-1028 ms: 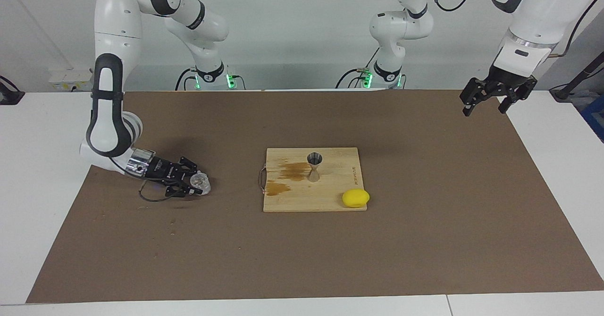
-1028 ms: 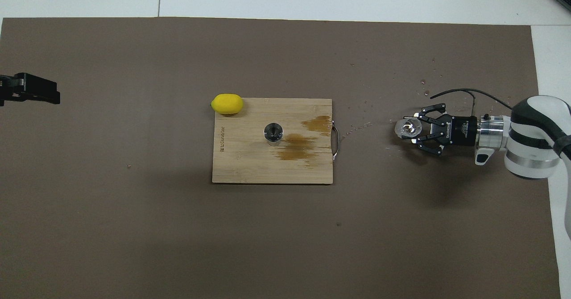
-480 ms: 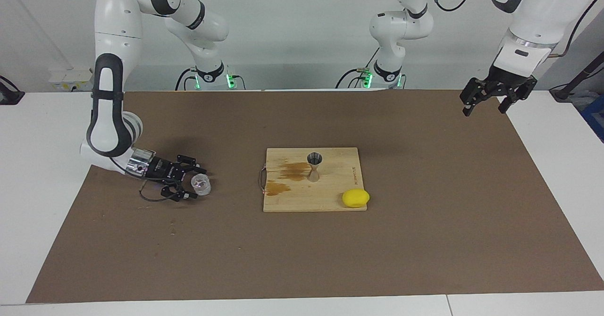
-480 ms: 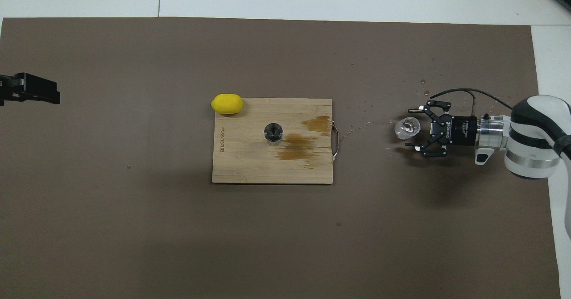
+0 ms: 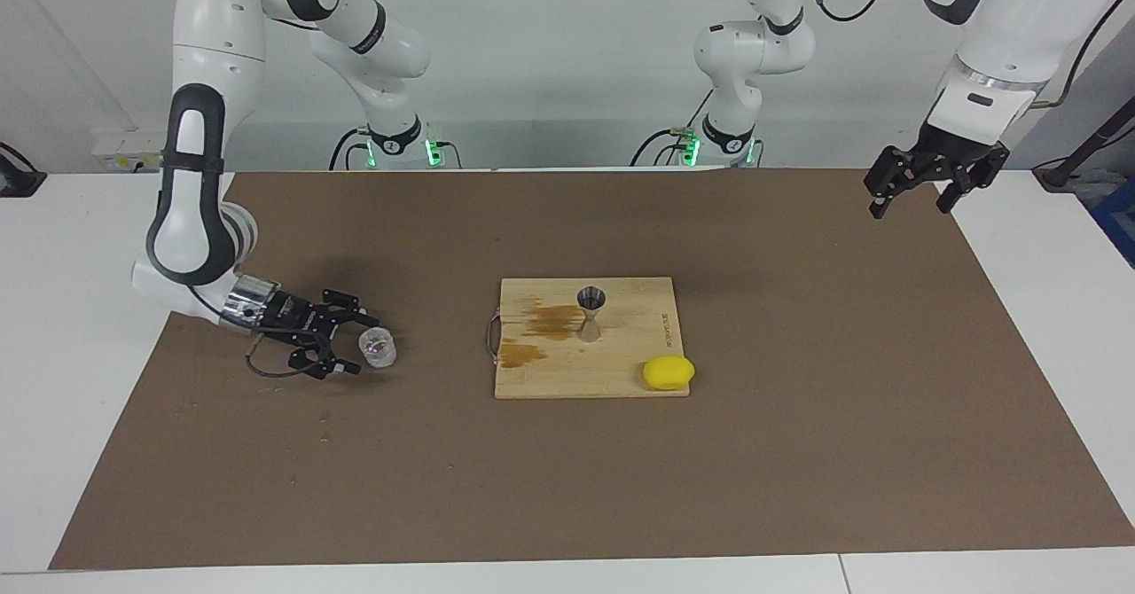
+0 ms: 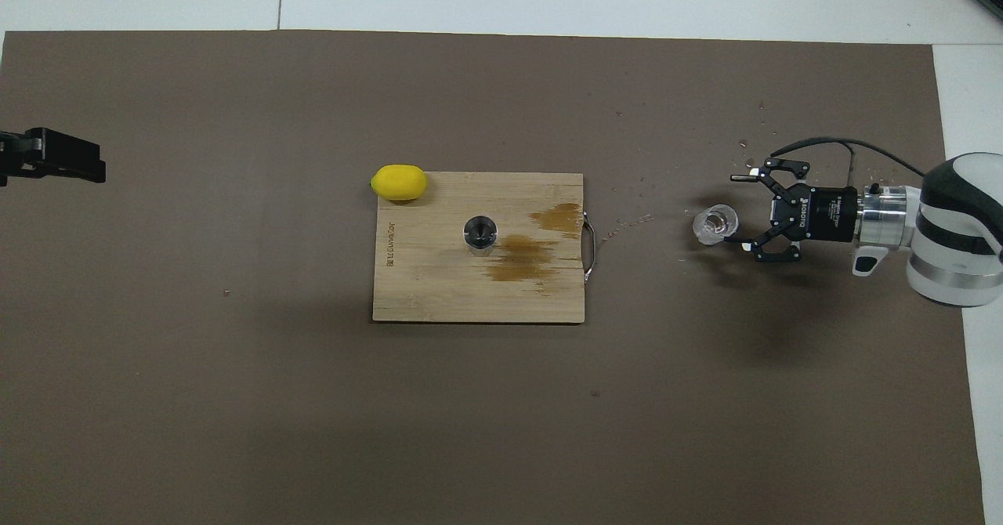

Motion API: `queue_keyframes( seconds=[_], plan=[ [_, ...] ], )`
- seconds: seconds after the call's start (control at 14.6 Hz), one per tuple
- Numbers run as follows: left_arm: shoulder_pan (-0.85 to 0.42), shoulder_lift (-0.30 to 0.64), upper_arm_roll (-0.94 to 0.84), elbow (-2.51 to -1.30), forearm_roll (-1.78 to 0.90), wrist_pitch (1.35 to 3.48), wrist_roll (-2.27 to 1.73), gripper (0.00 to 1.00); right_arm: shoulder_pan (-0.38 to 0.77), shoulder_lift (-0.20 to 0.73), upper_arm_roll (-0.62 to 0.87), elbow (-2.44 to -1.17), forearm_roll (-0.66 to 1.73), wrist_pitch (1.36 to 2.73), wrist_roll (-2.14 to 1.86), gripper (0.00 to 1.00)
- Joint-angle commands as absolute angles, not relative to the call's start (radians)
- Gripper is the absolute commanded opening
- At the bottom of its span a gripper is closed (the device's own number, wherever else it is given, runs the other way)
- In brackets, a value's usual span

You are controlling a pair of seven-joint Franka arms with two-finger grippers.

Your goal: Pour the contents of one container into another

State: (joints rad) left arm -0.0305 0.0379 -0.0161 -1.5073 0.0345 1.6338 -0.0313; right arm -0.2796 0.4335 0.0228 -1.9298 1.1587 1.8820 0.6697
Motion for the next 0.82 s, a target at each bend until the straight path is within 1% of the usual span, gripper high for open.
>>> queue_keyframes(
  seconds=[0.0, 0.41, 0.75],
  plan=[
    [-0.026, 0.015, -0.020, -1.534, 0.054, 1.644, -0.041, 1.00, -0.279, 0.370, 0.023, -1.930, 1.095, 1.876, 0.710, 1.00],
    [-0.025, 0.015, -0.020, -1.534, 0.054, 1.646, -0.040, 1.00, -0.255, 0.295, 0.026, -1.890, 0.968, 1.888, 0.796, 1.00],
    [-0.025, 0.015, -0.020, -1.534, 0.054, 1.646, -0.041, 1.00, -0.222, 0.244, 0.026, -1.835, 0.792, 1.898, 0.834, 1.00]
  ],
)
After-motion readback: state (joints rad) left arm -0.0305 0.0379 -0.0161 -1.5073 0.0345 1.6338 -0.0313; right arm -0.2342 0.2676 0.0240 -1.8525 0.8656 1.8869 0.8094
